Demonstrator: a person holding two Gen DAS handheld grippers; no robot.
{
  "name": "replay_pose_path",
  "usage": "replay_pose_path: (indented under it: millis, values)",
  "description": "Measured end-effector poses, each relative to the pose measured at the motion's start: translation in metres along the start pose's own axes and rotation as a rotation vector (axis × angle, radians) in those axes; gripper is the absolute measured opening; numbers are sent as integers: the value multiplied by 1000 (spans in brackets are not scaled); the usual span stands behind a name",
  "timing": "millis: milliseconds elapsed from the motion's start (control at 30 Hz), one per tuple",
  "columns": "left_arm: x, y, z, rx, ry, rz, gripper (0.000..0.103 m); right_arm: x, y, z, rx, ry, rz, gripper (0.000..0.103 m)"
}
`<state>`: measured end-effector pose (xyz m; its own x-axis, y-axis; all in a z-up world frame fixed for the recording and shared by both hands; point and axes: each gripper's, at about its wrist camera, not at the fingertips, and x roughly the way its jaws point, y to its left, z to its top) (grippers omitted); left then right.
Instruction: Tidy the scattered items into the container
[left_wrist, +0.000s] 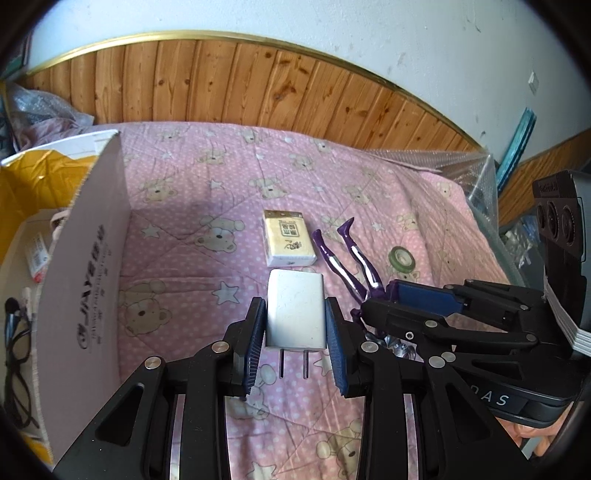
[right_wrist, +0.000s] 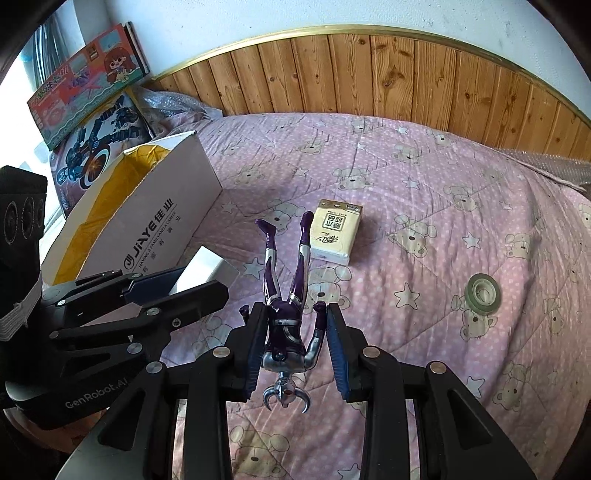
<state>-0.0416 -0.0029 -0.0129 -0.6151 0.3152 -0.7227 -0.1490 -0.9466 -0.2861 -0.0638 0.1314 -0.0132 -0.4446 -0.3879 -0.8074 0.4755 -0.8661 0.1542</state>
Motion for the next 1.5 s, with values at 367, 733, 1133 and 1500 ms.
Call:
replay_pose_path:
  millis: [367,733,1133,1500]
  values:
    - [-47,12,-3,-23,-57,15,33,-23,35,3,-54,-51,28,34]
    - [-83,30,-2,-54,-111,21,33,-41,69,7,-96,-93,62,34]
    - [-124,62,0,-127,-180,29,33,-54,109,9,-132,-137,80,34]
    - [-165,109,-7,-269,-248,22,33,-72,148,16,-181,-176,100,34]
